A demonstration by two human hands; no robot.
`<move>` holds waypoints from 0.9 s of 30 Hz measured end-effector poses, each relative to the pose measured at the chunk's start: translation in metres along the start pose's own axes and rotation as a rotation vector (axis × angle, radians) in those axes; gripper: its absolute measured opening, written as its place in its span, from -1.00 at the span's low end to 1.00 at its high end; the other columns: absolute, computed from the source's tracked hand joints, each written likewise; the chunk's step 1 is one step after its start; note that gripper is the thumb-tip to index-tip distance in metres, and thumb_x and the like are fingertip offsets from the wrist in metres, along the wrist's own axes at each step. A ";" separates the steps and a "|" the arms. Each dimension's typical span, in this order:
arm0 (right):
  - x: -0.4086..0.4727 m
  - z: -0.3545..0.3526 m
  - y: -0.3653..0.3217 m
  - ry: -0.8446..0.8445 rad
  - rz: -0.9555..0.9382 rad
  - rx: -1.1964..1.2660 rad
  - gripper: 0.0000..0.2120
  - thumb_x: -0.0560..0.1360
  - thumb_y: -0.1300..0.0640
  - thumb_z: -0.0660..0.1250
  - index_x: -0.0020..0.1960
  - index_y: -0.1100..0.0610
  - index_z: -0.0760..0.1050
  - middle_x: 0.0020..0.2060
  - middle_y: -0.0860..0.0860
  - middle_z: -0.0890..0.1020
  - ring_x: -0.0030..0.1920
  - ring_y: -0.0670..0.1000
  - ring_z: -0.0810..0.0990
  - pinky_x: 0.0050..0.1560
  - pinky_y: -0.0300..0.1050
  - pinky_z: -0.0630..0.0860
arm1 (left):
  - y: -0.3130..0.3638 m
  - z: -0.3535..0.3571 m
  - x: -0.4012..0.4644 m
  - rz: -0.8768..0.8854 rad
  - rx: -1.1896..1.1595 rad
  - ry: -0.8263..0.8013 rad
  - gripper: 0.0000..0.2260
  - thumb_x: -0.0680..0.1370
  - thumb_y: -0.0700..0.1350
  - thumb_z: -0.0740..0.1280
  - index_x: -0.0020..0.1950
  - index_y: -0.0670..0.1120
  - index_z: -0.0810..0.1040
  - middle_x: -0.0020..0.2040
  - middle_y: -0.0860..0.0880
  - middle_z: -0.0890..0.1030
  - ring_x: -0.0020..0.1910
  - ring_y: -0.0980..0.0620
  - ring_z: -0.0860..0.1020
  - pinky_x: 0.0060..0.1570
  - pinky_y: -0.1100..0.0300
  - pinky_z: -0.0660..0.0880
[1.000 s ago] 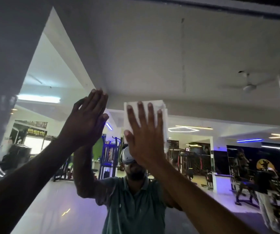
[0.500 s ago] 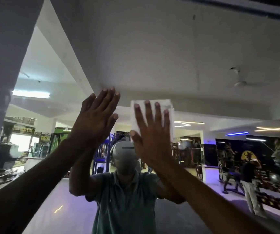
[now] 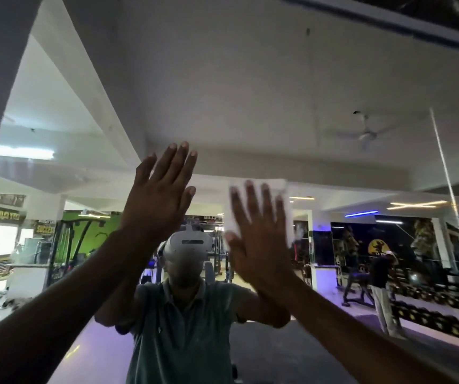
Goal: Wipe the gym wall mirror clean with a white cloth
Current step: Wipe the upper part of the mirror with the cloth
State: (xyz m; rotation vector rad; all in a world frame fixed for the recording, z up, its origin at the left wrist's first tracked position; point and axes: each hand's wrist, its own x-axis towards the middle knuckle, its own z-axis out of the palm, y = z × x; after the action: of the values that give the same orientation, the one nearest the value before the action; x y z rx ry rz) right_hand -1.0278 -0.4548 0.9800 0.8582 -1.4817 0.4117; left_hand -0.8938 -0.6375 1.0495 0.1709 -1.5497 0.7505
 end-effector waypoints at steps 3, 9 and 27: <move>0.015 -0.005 0.045 -0.036 -0.230 -0.012 -0.33 0.68 -0.18 -0.02 0.73 -0.06 -0.10 0.72 0.06 0.01 0.71 0.19 -0.05 0.66 0.33 -0.08 | -0.001 0.001 -0.001 0.002 0.005 0.000 -0.44 0.73 0.06 -0.05 0.71 -0.12 0.14 0.70 -0.15 0.15 0.69 -0.12 0.11 0.59 -0.15 0.06; 0.060 -0.021 0.142 0.126 0.514 -0.021 -0.29 0.65 -0.19 -0.12 0.71 0.11 0.12 0.65 0.20 0.26 0.61 0.33 0.25 0.54 0.42 0.21 | -0.001 0.003 -0.001 -0.001 0.000 0.002 -0.44 0.74 0.07 -0.07 0.72 -0.12 0.11 0.71 -0.14 0.12 0.70 -0.11 0.09 0.60 -0.15 0.04; 0.038 -0.001 0.010 0.127 0.274 -0.052 -0.30 0.67 -0.18 -0.02 0.74 0.07 -0.02 0.70 0.17 0.07 0.69 0.32 0.02 0.64 0.39 -0.01 | -0.001 0.000 -0.001 0.005 -0.003 0.015 -0.44 0.74 0.07 -0.07 0.72 -0.13 0.12 0.71 -0.14 0.11 0.70 -0.13 0.10 0.61 -0.14 0.03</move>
State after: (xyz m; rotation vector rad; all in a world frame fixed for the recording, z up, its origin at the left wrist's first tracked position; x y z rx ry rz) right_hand -1.0303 -0.4571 1.0190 0.5777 -1.4891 0.6167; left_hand -0.8936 -0.6388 1.0490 0.1588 -1.5379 0.7520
